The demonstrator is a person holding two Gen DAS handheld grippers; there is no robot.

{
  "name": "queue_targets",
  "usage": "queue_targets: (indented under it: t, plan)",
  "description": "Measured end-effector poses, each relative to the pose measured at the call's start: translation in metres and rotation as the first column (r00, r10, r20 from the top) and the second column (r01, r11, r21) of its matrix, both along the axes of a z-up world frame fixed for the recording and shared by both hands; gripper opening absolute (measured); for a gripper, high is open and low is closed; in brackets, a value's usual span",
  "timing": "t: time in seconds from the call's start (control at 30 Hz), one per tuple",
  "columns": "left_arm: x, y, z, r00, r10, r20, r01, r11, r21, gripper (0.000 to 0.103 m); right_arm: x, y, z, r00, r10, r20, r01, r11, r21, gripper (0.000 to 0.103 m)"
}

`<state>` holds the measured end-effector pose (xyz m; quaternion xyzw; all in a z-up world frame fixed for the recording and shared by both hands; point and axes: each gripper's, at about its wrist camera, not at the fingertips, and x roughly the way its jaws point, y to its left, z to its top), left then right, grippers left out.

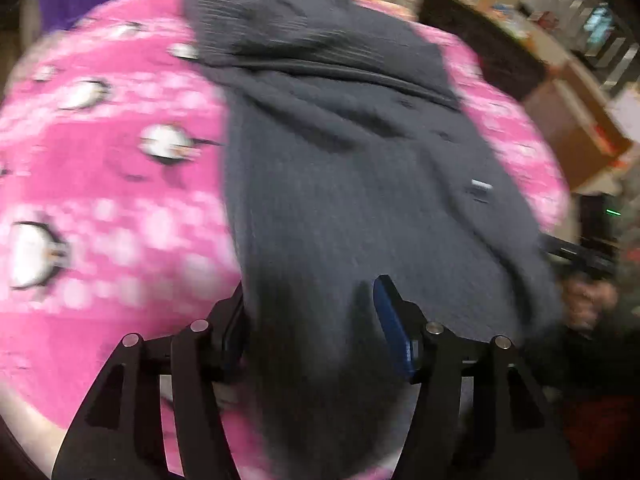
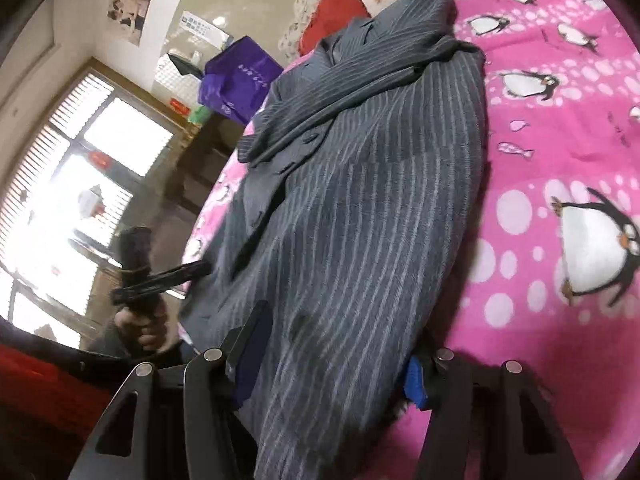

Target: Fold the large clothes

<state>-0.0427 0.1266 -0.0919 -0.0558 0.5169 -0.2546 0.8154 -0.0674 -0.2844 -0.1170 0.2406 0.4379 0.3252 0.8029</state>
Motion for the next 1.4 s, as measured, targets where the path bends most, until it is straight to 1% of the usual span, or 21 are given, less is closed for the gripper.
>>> queue_targets:
  t: [0.1,0.17,0.2,0.23,0.3,0.37,0.43,0.5,0.6,0.67,0.7,0.73,0.77,0.8,0.83,0.87,0.9,1.0,1.2,1.3,1.4]
  plan:
    - [0.001,0.000,-0.002,0.999,0.019,0.027,-0.020,0.998,0.063,0.057,-0.001,0.004,0.000,1.000,-0.029,0.004,0.029,0.999,-0.039,0.055]
    - [0.006,0.009,-0.006,0.996,0.082,0.023,-0.083,0.995,0.051,0.042,0.001,0.010,0.000,0.999,-0.039,0.006,0.039,0.997,-0.071,0.056]
    - [0.008,0.011,-0.005,0.995,0.098,0.023,-0.099,0.994,0.038,0.042,0.002,0.016,0.001,0.999,-0.039,0.014,0.040,0.994,-0.100,0.056]
    - [0.008,0.010,-0.004,0.995,0.100,0.024,-0.101,0.994,0.045,0.039,0.002,0.019,0.003,0.999,-0.037,0.016,0.038,0.992,-0.122,0.056]
    - [0.002,0.003,-0.005,0.997,0.069,0.033,-0.071,0.994,0.086,0.026,0.002,0.023,0.005,0.999,-0.032,0.024,0.036,0.986,-0.163,0.056]
    - [-0.003,0.000,-0.005,0.997,0.068,0.038,-0.072,0.992,0.105,0.025,0.004,0.026,0.004,0.999,-0.031,0.039,0.038,0.979,-0.199,0.055]
    - [-0.005,0.001,-0.005,0.997,0.072,0.031,-0.074,0.992,0.099,0.024,-0.002,0.026,0.010,0.996,-0.046,0.082,0.064,0.970,-0.236,0.039]
    - [-0.008,0.001,-0.005,0.997,0.060,0.042,-0.064,0.992,0.111,0.024,-0.006,0.024,0.017,0.987,-0.076,0.141,0.108,0.965,-0.240,0.032]
    - [-0.003,-0.002,-0.009,0.998,0.037,0.045,-0.041,0.994,0.102,0.031,-0.004,0.027,0.014,0.987,-0.078,0.141,0.112,0.960,-0.256,0.032]
    - [0.001,-0.005,-0.008,0.999,0.023,0.031,-0.025,0.997,0.075,0.040,-0.003,0.032,0.012,0.990,-0.052,0.129,0.085,0.959,-0.272,0.033]
    - [0.002,-0.006,-0.008,0.999,0.021,0.034,-0.024,0.997,0.074,0.040,0.000,0.036,0.010,0.992,-0.040,0.116,0.071,0.958,-0.278,0.042]
    - [0.002,-0.006,-0.008,0.999,0.025,0.037,-0.028,0.997,0.074,0.040,0.003,0.039,0.006,0.996,-0.026,0.086,0.049,0.958,-0.281,0.058]
    - [0.001,-0.006,-0.007,0.998,0.037,0.043,-0.040,0.996,0.075,0.020,0.005,0.039,0.001,0.998,0.001,0.058,0.014,0.965,-0.261,0.060]
    - [0.001,-0.004,-0.005,0.997,0.062,0.040,-0.065,0.995,0.072,0.008,0.005,0.040,0.003,0.998,0.007,0.066,0.010,0.966,-0.257,0.050]
    - [-0.001,-0.002,-0.003,0.997,0.073,0.040,-0.076,0.995,0.058,0.006,0.003,0.040,0.009,0.995,0.009,0.095,0.017,0.962,-0.272,0.031]
    - [-0.007,0.001,0.006,0.993,0.091,0.071,-0.094,0.995,0.040,0.005,-0.002,0.039,0.015,0.992,0.021,0.127,0.013,0.964,-0.264,0.024]
    - [-0.012,0.000,0.013,0.991,0.098,0.094,-0.101,0.994,0.030,0.005,-0.008,0.035,0.024,0.984,0.023,0.174,0.020,0.970,-0.244,0.010]
    - [-0.028,0.008,0.033,0.982,0.128,0.138,-0.126,0.992,-0.022,0.005,-0.027,0.019,0.044,0.969,0.007,0.248,0.032,0.988,-0.153,0.007]
    - [-0.063,0.022,0.063,0.971,0.154,0.183,-0.136,0.985,-0.104,0.004,-0.065,-0.009,0.071,0.943,-0.012,0.332,0.014,1.000,-0.002,0.006]
    - [-0.080,0.029,0.072,0.968,0.166,0.187,-0.142,0.980,-0.140,0.004,-0.083,-0.015,0.085,0.932,-0.026,0.361,0.014,0.999,0.036,0.006]
    - [-0.090,0.033,0.075,0.965,0.185,0.187,-0.153,0.973,-0.171,0.004,-0.093,-0.016,0.092,0.930,-0.033,0.365,0.023,0.999,0.032,0.006]
